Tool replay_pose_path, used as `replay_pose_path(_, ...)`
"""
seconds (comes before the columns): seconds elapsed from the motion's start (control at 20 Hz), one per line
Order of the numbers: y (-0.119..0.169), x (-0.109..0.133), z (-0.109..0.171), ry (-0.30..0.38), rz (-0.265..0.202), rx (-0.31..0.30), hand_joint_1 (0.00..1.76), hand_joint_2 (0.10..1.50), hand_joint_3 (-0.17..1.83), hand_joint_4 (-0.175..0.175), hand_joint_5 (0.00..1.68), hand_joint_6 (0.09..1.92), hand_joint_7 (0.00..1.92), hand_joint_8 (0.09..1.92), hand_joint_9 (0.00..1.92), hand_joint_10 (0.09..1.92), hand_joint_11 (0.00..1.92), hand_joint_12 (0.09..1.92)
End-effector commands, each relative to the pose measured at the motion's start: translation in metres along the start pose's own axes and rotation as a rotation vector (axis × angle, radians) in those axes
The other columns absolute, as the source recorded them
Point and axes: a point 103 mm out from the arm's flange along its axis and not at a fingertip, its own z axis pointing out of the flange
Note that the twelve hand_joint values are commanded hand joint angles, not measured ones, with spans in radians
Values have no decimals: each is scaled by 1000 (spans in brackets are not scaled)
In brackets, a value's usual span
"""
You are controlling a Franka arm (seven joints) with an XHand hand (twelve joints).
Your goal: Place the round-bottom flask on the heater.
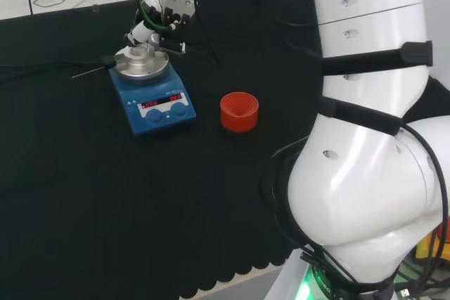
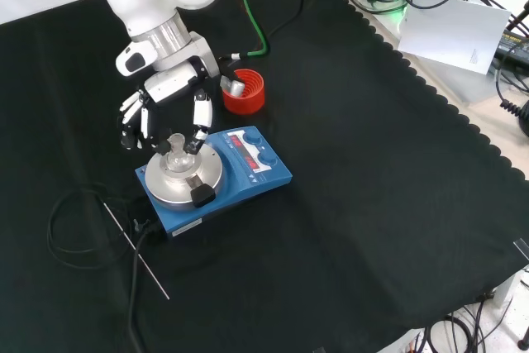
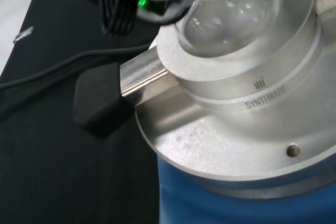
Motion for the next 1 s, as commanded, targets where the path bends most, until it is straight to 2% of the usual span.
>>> replay_pose_path(0.05, -1, 0, -3, -1, -1, 21, 961, 612, 614, -84, 655, 840, 165, 751, 439, 714, 30, 1449)
replay_pose_path(0.2, -3, 2, -8, 16, -10, 21, 946, 595, 612, -90, 546, 807, 130, 745, 406, 717, 4, 1453)
replay_pose_path(0.45, -12, 4, -23, -2, -35, -21, 927, 584, 597, -90, 409, 680, 109, 746, 379, 741, 0, 1446)
replay_pose_path(0.75, -37, 4, -55, -30, -35, -80, 920, 584, 586, -90, 399, 600, 97, 744, 367, 749, 0, 1439)
replay_pose_path(1.0, -66, 0, -73, -58, -13, -110, 918, 585, 584, -90, 399, 589, 96, 743, 365, 749, 0, 1439)
